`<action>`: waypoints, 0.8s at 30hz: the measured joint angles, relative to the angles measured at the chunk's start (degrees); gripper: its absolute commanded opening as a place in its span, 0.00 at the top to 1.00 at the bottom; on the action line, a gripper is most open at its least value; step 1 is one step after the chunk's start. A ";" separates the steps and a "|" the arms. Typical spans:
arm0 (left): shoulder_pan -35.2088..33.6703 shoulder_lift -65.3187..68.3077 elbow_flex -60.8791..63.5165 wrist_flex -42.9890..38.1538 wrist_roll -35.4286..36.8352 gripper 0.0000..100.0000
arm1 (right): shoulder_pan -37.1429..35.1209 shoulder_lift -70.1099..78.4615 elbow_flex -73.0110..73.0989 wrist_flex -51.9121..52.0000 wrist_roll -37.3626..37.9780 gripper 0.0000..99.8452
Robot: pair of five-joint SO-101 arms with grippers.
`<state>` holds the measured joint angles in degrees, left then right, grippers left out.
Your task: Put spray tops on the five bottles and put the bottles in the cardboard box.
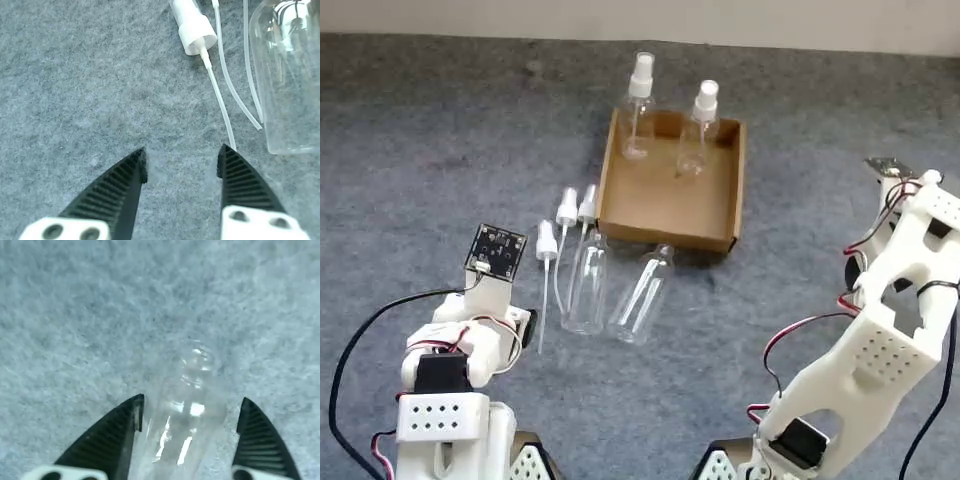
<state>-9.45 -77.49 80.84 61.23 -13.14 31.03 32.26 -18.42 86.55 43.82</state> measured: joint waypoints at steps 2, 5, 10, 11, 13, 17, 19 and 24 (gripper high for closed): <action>0.00 0.00 0.00 0.00 0.00 0.82 | 0.00 0.00 2.99 -2.37 0.00 0.75; 0.00 0.00 0.00 0.00 0.00 0.82 | 0.09 0.00 5.36 -3.43 0.09 0.81; 0.00 0.00 0.00 0.00 0.00 0.82 | 0.44 0.00 5.01 -3.78 -3.08 0.88; 0.00 0.00 0.00 0.00 0.00 0.82 | 0.44 0.00 4.57 -3.78 -3.52 0.88; 0.00 0.00 0.00 0.00 0.00 0.82 | 0.35 0.00 3.69 -3.78 -3.87 0.90; 0.00 0.00 0.00 0.00 0.00 0.82 | 0.35 0.00 0.18 -3.08 -4.13 0.94; 0.00 0.00 0.00 0.00 0.00 0.82 | 0.35 0.00 -3.52 -2.81 -4.13 0.94; 0.00 0.00 0.00 0.00 0.00 0.82 | -1.85 0.00 -12.13 -2.73 -4.66 0.94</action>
<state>-9.45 -77.49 80.84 61.23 -13.14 29.19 32.26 -30.55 83.82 39.16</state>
